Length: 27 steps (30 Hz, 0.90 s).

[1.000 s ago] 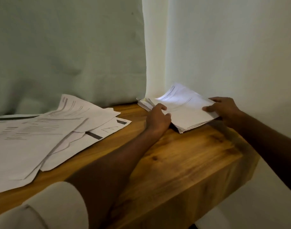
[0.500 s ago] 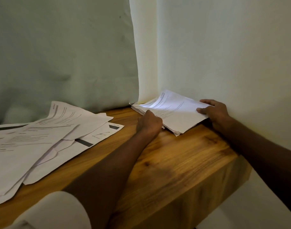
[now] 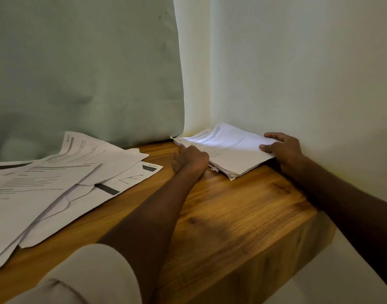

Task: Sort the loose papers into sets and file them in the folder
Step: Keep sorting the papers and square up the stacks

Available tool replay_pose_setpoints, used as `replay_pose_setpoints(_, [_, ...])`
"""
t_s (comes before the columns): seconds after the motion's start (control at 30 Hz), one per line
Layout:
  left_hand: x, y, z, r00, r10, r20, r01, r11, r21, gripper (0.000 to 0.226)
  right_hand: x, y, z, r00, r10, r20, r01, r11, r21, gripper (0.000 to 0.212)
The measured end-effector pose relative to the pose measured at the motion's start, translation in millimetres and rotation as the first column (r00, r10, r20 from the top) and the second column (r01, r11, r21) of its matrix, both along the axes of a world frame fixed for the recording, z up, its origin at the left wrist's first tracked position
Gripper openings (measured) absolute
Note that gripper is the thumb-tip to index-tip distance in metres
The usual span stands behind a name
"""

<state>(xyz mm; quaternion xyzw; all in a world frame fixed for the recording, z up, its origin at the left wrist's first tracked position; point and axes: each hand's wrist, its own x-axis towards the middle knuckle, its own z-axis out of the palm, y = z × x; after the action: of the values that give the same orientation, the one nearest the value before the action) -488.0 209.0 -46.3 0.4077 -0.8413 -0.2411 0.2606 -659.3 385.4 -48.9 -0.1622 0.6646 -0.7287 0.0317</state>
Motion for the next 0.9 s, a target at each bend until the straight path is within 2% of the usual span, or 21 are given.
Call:
replay_pose_setpoints(0.1, [0, -6, -1, 0.995, -0.027, -0.095, 0.032, 0.998, 0.055, 0.052, -3, 3, 0, 0.998, 0.013, 0.063, -0.009, 0.998, -0.059, 0.048])
replay_pose_setpoints(0.23, [-3, -13, 0, 0.994, -0.072, -0.078, 0.079, 0.993, 0.088, 0.049, -8, 3, -1, 0.997, 0.030, 0.072, -0.024, 0.996, -0.090, 0.047])
replay_pose_setpoints(0.43, [-6, -21, 1, 0.994, -0.091, -0.054, 0.097, 0.987, 0.125, 0.049, -5, -1, 0, 0.999, 0.015, 0.029, -0.016, 1.000, 0.024, 0.047])
replay_pose_setpoints(0.63, [-7, -25, -3, 0.993, -0.094, -0.066, 0.102, 0.987, 0.122, 0.051, -4, -9, -6, 0.982, -0.066, -0.174, 0.102, 0.973, 0.205, 0.045])
replay_pose_setpoints(0.7, [-6, -26, -3, 0.993, -0.104, -0.057, 0.109, 0.988, 0.110, 0.052, -2, -10, -7, 0.952, -0.097, -0.291, 0.180, 0.945, 0.274, 0.044])
replay_pose_setpoints(0.8, [-5, -25, -5, 0.992, -0.118, -0.033, 0.120, 0.991, 0.062, 0.053, 5, -14, -6, 0.855, -0.064, -0.515, 0.302, 0.868, 0.394, 0.044])
replay_pose_setpoints(0.9, [-5, -24, -8, 0.991, -0.132, 0.007, 0.132, 0.991, -0.011, 0.044, 14, -20, -5, 0.724, -0.008, -0.690, 0.442, 0.773, 0.455, 0.048])
